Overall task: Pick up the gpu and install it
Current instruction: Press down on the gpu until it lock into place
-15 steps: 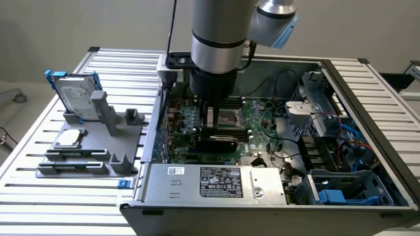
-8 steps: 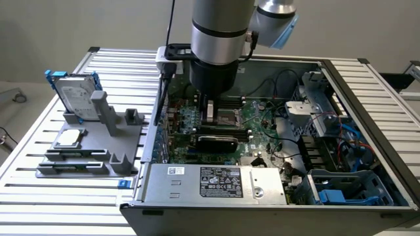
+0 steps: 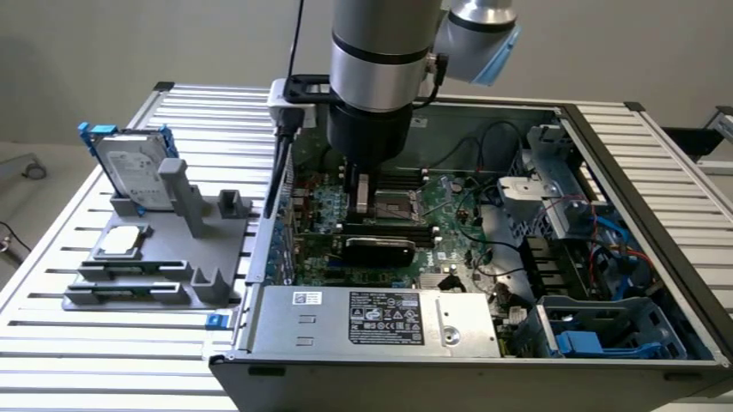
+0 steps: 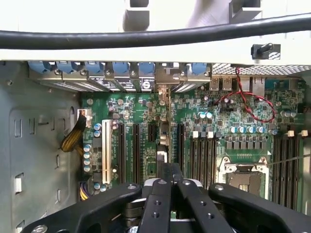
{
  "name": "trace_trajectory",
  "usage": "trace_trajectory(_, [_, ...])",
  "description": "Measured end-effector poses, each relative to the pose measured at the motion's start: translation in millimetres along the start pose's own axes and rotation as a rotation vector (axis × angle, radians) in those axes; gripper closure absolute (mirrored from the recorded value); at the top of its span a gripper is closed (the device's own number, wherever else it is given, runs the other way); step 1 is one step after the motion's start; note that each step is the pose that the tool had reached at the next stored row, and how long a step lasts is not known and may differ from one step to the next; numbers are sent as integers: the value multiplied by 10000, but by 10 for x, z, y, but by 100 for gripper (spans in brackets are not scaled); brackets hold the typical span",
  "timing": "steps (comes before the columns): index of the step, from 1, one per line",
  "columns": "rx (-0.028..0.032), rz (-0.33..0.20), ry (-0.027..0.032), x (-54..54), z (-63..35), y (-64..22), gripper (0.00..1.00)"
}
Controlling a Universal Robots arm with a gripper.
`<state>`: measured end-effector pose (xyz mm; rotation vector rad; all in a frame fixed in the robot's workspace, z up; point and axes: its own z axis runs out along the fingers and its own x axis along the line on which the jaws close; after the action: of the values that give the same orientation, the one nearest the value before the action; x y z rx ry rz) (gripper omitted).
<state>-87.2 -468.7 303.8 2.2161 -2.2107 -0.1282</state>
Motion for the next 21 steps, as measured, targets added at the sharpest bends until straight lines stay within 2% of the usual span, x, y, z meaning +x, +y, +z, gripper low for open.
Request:
trace_trajectory(10, [-23,2,8,0,3,65,89])
trace_trajectory(13, [-47,1,80,0,4,103,89])
trace_trajectory(15, [-75,1,190,0,6,133,89])
trace_trajectory(16, [-98,2,270,0,8,148,89])
trace_trajectory(18, [-156,5,483,0,10,176,89])
trace_trajectory(21, [-253,12,837,0,13,218,89])
